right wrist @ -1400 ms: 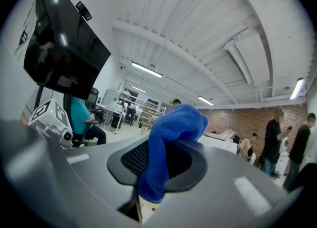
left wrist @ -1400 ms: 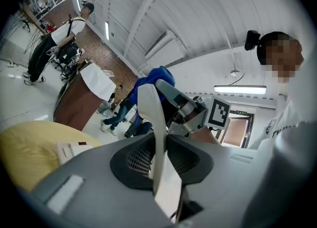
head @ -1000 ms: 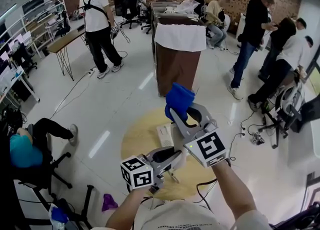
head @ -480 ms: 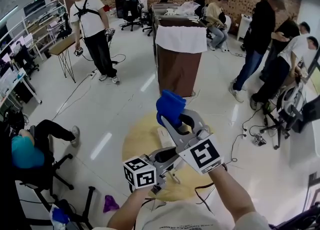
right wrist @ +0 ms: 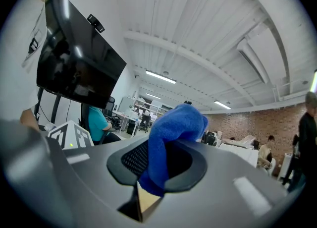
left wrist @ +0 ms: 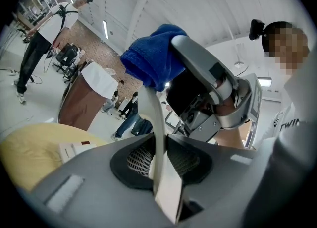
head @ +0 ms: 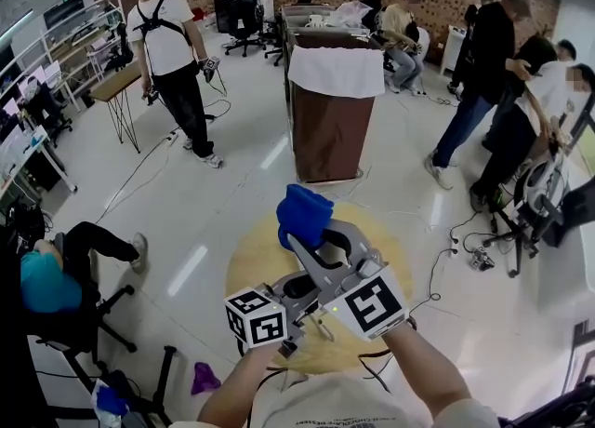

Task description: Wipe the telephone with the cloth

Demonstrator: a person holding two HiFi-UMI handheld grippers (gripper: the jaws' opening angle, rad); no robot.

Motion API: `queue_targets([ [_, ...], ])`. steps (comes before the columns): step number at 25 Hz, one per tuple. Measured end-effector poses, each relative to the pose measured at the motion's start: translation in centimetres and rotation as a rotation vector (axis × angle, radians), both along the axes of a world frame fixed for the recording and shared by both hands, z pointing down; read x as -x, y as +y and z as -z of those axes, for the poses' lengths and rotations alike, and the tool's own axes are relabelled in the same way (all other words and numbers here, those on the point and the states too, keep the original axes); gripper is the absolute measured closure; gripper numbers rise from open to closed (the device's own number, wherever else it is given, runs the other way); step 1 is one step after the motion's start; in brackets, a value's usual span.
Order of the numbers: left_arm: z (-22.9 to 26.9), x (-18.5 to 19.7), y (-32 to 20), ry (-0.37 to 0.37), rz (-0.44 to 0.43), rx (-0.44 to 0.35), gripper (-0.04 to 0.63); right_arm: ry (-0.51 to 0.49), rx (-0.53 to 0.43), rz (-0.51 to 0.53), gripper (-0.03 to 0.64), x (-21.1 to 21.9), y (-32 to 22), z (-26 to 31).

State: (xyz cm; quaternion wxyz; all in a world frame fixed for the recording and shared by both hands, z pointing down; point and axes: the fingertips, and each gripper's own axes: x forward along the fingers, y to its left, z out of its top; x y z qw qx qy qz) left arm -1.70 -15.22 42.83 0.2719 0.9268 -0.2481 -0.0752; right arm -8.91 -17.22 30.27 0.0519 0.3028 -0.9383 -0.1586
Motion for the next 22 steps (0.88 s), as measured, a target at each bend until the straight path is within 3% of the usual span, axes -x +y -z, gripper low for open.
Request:
queue_targets([
  [17, 0.4, 1.1, -0.4, 0.016, 0.035, 0.001, 0.522, -0.018, 0.091, 0.037, 0.546, -0.1, 3.3, -3.2],
  [22, 0.5, 0.9, 0.1, 0.026, 0.023, 0.009, 0.522, -0.045, 0.072, 0.043, 0.546, -0.3, 3.6, -2.8],
])
